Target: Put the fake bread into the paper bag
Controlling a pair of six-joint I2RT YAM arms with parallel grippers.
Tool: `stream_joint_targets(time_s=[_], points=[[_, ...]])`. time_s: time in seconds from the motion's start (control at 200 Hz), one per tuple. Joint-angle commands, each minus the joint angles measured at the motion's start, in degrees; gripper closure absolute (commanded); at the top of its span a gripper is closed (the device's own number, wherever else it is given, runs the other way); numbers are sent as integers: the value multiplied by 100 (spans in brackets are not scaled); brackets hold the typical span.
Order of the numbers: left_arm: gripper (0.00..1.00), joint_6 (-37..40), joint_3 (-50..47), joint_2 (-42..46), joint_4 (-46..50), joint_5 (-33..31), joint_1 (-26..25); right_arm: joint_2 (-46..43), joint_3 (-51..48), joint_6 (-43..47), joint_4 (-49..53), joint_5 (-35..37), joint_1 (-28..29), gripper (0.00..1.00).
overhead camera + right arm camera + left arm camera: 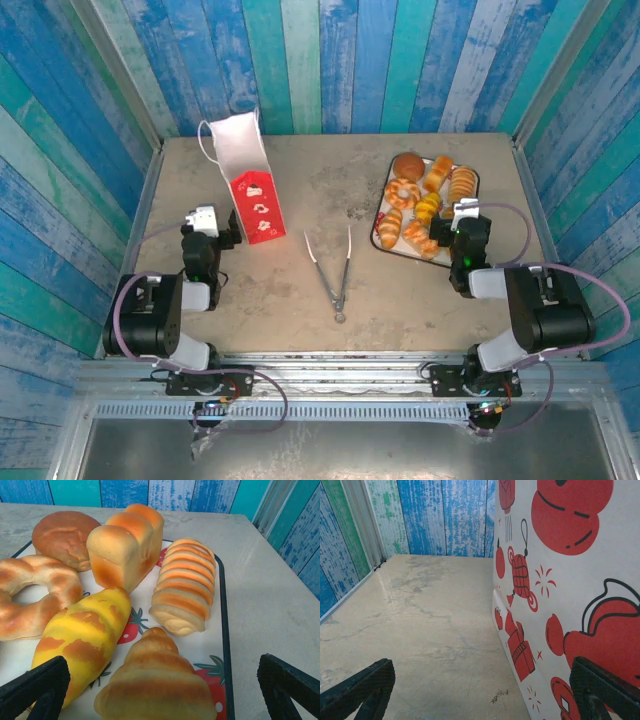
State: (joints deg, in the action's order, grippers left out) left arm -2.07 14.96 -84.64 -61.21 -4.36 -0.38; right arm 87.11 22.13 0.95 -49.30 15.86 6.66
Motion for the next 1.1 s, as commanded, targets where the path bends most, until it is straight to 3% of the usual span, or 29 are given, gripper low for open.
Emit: stream_joint_targets(time_s=[0.0, 0.551, 0.676, 0.751, 0.882, 0.997, 1.097], points=[[6, 82, 94, -142, 27, 27, -15, -40, 28, 35, -18, 52, -15, 0], [6, 58, 87, -146, 13, 30, -14, -41, 29, 14, -10, 40, -30, 0], [6, -41, -59, 219, -41, -373, -14, -262, 111, -44, 326, 114, -33, 0], [6, -288, -30, 1009, 761, -839, -15, -575, 138, 14, 499, 139, -12, 0], [6, -732, 458, 2389, 2406, -1389, -14, -1707, 752, -462, 2581, 275, -58, 0], [6, -1481, 1041, 3188, 3870, -1789, -19, -2347, 1231, -806, 3740, -205, -59, 0], [6, -1794, 1326, 3829, 4593, -1941, -14, -2538, 1754, -1041, 4596, -462, -70, 0]])
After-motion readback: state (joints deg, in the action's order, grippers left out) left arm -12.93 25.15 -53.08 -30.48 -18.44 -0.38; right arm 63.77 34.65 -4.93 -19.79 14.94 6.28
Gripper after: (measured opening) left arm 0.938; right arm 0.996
